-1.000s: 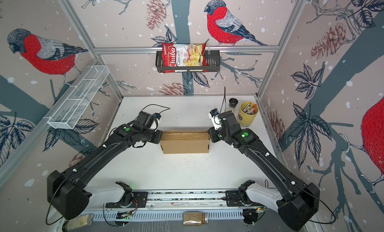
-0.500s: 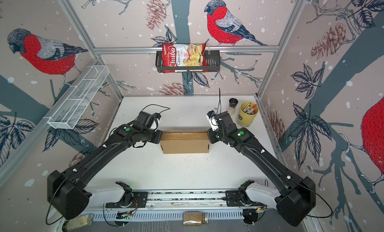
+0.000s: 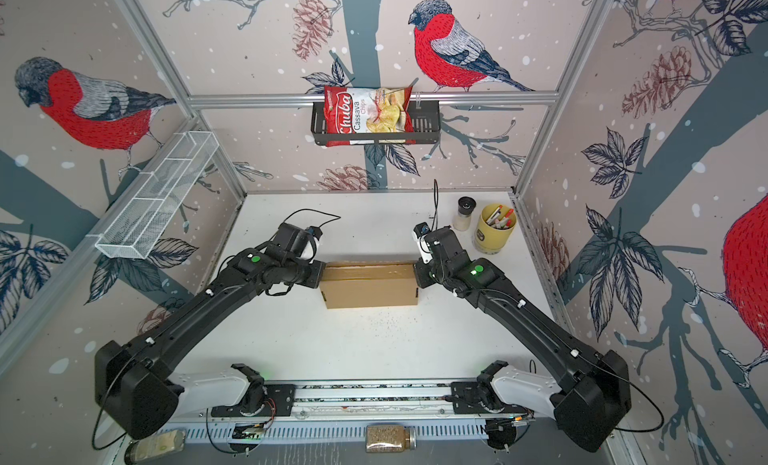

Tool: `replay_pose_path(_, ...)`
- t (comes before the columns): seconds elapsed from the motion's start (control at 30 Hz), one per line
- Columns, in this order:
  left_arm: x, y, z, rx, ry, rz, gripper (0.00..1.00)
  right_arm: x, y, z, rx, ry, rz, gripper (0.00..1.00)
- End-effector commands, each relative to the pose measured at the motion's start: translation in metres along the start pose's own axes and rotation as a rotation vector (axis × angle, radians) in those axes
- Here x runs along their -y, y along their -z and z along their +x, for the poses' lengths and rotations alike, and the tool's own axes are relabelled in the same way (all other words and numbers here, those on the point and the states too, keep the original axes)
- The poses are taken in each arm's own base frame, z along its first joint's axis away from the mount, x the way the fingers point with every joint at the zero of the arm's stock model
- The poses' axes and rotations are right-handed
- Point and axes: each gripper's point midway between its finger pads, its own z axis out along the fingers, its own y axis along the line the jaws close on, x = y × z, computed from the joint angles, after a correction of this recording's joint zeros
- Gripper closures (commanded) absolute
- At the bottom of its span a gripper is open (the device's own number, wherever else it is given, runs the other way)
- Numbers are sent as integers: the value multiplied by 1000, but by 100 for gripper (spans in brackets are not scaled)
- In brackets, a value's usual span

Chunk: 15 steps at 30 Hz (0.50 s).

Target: Fold the paper box

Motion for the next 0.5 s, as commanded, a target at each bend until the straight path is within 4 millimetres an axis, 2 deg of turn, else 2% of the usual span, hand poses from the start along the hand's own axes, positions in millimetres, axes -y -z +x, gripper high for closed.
replay_pose_path(0.0, 2, 1, 19, -76, -5, 13, 100, -5, -2, 9, -29, -4, -17, 96)
replay_pose_path(0.47, 7, 2, 20, -67, -1, 39, 100, -6, -9, 21, -65, -50, 7, 98)
